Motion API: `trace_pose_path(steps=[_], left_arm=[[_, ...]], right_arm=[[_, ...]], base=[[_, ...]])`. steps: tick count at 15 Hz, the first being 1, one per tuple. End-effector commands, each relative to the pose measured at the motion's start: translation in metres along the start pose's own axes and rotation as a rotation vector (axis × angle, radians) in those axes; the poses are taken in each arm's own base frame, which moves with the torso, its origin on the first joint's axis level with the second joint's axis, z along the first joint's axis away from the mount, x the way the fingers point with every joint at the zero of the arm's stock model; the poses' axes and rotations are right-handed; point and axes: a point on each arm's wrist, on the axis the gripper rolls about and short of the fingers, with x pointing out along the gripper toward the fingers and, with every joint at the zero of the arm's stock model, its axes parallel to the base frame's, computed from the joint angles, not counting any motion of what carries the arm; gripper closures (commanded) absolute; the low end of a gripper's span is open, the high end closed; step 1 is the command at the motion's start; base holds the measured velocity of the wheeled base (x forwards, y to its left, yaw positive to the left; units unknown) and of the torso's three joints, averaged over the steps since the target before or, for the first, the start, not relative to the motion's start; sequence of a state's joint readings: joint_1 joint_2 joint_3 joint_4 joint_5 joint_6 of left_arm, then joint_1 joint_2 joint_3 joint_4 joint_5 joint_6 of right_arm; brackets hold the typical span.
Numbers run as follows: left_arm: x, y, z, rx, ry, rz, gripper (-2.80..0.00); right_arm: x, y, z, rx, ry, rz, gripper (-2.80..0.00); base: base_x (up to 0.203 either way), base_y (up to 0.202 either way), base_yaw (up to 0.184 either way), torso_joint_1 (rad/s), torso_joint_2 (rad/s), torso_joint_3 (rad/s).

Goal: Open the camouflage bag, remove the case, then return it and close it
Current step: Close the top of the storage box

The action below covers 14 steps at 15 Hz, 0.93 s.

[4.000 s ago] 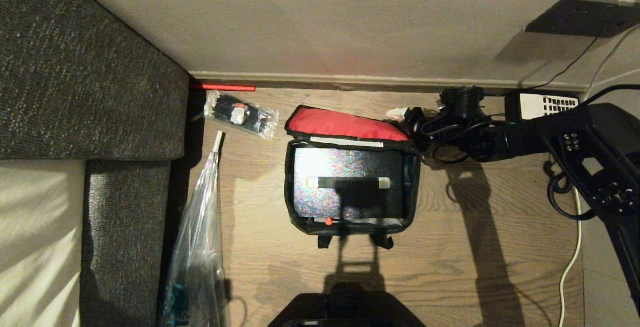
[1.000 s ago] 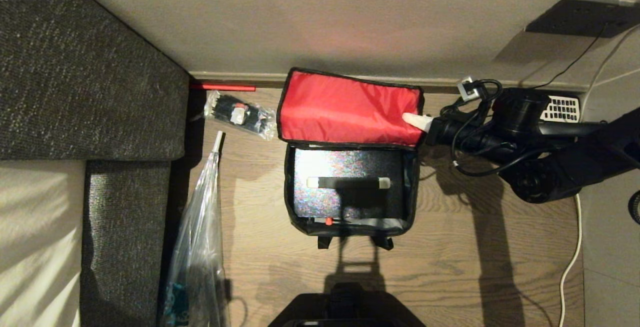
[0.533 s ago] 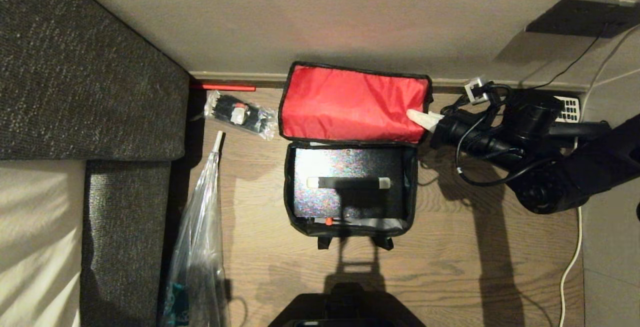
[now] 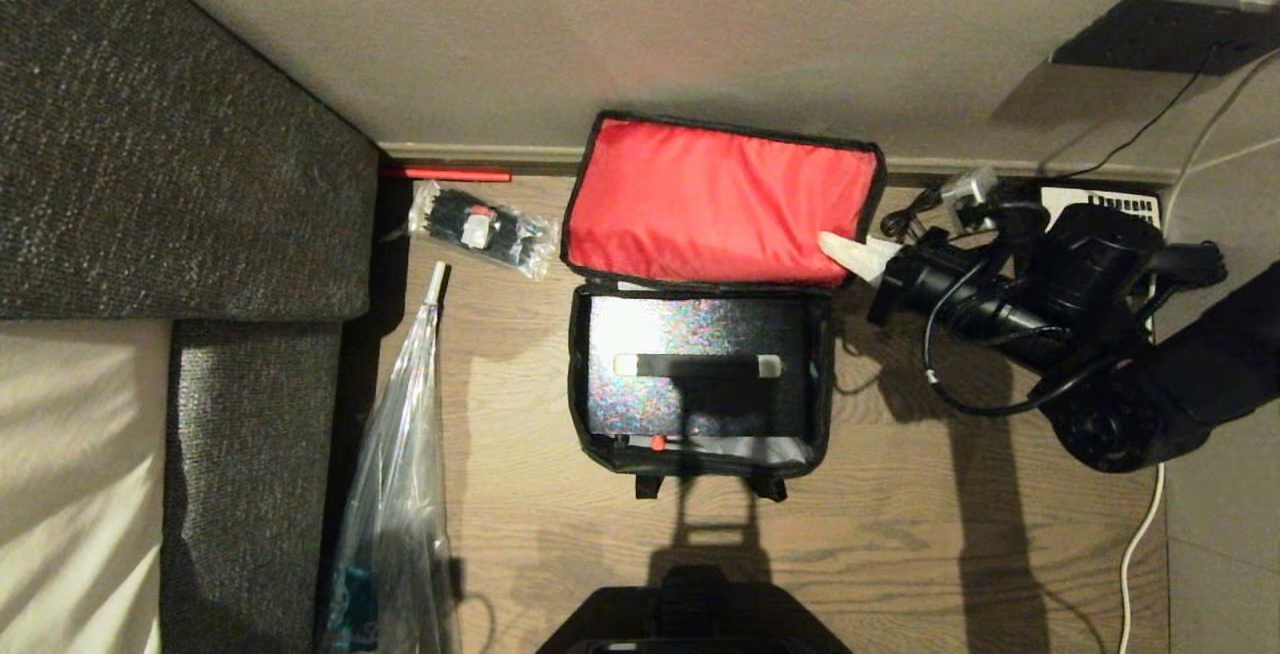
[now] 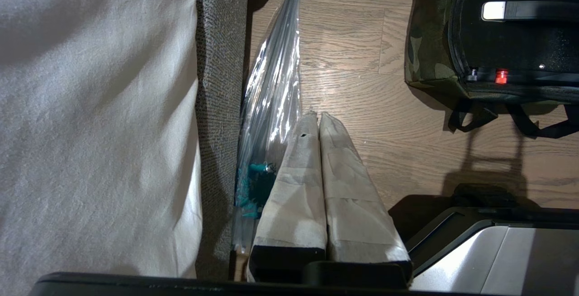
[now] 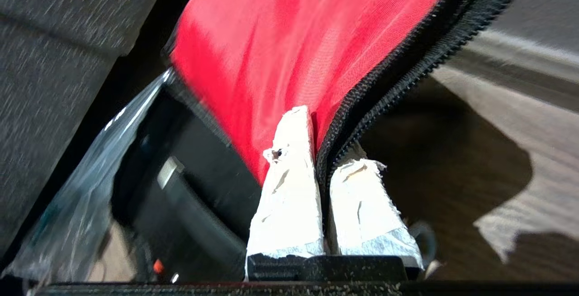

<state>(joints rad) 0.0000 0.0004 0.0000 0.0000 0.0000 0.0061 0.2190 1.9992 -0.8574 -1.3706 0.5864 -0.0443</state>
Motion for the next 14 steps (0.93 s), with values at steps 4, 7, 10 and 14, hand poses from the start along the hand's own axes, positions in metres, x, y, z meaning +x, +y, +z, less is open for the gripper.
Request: trace_pose_path(steps=[4, 7, 10, 14], left_arm=[[0.000, 0.000, 0.000, 0.000, 0.000, 0.000, 0.00], [0.000, 0.000, 0.000, 0.000, 0.000, 0.001, 0.00], [0.000, 0.000, 0.000, 0.000, 0.000, 0.000, 0.00], [0.000, 0.000, 0.000, 0.000, 0.000, 0.000, 0.00]], right_arm=[[-0.011, 0.016, 0.006, -0.003, 0.010, 0.046, 0.00], [-0.017, 0.021, 0.004, -0.022, 0.005, 0.091, 0.00], [-0.024, 0.027, 0.000, -0.038, 0.016, 0.148, 0.00], [-0.026, 0.028, -0.008, -0.038, 0.038, 0.156, 0.00]], base=[[0.000, 0.000, 0.000, 0.000, 0.00, 0.000], [0.000, 0.000, 0.000, 0.000, 0.00, 0.000], [0.000, 0.000, 0.000, 0.000, 0.00, 0.000], [0.000, 0.000, 0.000, 0.000, 0.00, 0.000]])
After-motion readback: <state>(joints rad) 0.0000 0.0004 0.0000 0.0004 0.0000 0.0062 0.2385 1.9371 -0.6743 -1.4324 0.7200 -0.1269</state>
